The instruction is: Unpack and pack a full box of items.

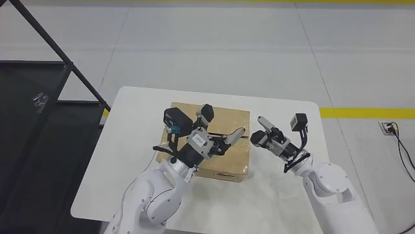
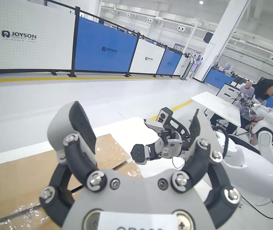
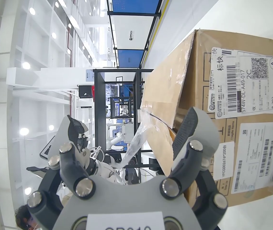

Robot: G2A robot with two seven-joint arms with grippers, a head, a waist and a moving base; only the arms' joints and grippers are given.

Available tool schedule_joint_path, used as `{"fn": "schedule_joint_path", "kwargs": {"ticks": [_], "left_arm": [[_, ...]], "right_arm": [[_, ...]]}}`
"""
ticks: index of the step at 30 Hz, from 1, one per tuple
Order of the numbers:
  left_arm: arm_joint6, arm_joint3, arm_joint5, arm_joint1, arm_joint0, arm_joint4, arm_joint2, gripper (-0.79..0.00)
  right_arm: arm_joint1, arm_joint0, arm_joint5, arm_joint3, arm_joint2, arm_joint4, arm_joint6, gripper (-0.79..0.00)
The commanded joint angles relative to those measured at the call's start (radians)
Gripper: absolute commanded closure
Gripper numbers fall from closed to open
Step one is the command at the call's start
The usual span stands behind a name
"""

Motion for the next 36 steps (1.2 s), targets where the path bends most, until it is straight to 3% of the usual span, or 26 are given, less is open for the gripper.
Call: {"fn": "schedule_joint_path", "kwargs": {"ticks": [1, 7, 12, 17, 20, 24, 29, 33, 36], "left_arm": [[-0.001, -0.003, 0.002, 0.000, 0.002, 0.001, -0.001, -0.785], [0.018, -0.025, 0.007, 0.002, 0.018, -0.006, -0.031, -0.785], [0.050, -0.088, 0.010, 0.012, 0.075, -0.027, -0.114, -0.785], [0.060, -0.169, -0.005, 0.027, 0.193, -0.149, -0.277, -0.785], [0.040, -0.184, -0.030, 0.037, 0.270, -0.254, -0.391, -0.785], [-0.023, -0.187, -0.096, 0.051, 0.378, -0.362, -0.535, -0.785], [-0.107, -0.152, -0.219, 0.065, 0.493, -0.553, -0.653, -0.785], [-0.282, -0.098, -0.297, 0.080, 0.549, -0.696, -0.701, -0.785], [-0.411, -0.052, -0.323, 0.090, 0.565, -0.783, -0.687, -0.785]], "right_arm": [[0.000, 0.001, -0.002, 0.001, 0.000, 0.004, -0.002, -0.785], [0.003, -0.015, -0.040, -0.014, 0.032, 0.013, -0.047, -0.785], [0.009, -0.046, -0.075, -0.070, 0.054, -0.029, -0.057, -0.785], [0.019, -0.104, -0.104, -0.202, 0.054, -0.166, -0.039, -0.785], [0.026, -0.130, -0.037, -0.269, 0.063, -0.312, -0.082, -0.785], [0.026, -0.130, -0.037, -0.269, 0.063, -0.312, -0.082, -0.785], [0.026, -0.130, -0.037, -0.269, 0.063, -0.312, -0.082, -0.785], [0.030, -0.144, -0.153, -0.318, 0.025, -0.424, -0.052, -0.785], [0.032, -0.155, -0.221, -0.353, 0.002, -0.502, -0.048, -0.785]]}}
